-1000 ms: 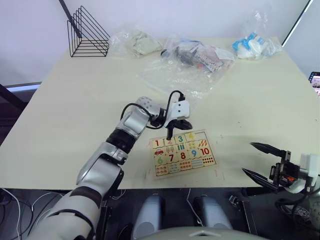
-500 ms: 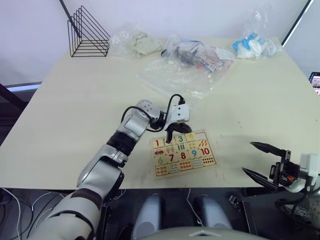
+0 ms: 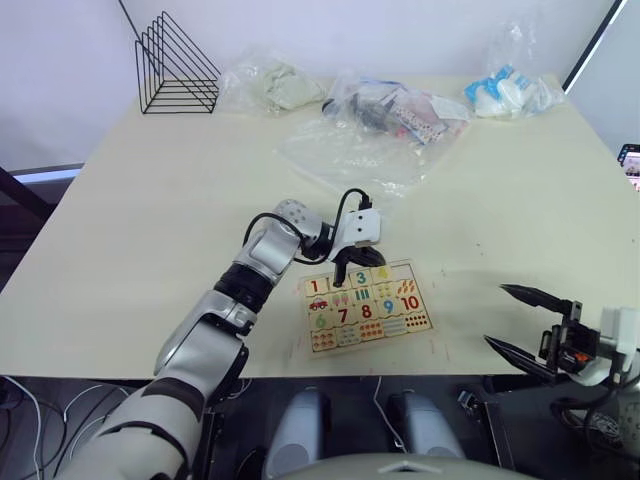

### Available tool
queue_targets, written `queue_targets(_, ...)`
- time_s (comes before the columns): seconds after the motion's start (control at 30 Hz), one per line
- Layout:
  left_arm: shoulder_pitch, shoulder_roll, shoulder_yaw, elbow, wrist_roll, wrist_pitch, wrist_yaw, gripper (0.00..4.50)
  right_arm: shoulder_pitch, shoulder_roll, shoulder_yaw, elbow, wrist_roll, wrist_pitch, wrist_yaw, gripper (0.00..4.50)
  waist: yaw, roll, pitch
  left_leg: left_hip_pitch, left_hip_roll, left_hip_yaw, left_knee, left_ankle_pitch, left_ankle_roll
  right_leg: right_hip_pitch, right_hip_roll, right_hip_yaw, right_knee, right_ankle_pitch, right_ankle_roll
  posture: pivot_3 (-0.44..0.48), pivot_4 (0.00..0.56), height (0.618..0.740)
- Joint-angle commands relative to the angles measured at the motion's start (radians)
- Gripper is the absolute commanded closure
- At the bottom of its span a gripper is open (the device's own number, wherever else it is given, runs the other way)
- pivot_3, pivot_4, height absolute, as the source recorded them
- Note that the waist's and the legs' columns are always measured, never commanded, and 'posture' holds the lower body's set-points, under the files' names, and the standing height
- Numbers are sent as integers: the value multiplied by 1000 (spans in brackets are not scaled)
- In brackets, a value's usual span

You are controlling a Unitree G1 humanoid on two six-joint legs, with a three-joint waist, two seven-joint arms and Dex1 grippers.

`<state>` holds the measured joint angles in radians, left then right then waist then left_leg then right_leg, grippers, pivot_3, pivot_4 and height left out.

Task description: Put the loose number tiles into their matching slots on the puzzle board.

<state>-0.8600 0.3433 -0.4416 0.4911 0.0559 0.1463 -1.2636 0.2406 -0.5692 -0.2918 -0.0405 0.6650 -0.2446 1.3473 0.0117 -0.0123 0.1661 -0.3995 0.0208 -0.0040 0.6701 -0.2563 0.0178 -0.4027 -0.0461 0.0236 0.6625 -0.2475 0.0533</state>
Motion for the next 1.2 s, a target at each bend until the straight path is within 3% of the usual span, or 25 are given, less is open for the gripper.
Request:
queue_targets(0.03,9,-1,-1,-42,-2,-1,-10,4399,8,-10,-36,-14,6,-16,4,0,0,0,0,0,0,0,0,0,0,0,0,0,0,0,0,0,150,740)
queue_targets(1.2,48,19,-3,-95,2,5,-23,4399,-1,-9,-29,-1,1,-22,11,0,0,0,0,0,0,0,0,0,0,0,0,0,0,0,0,0,150,740)
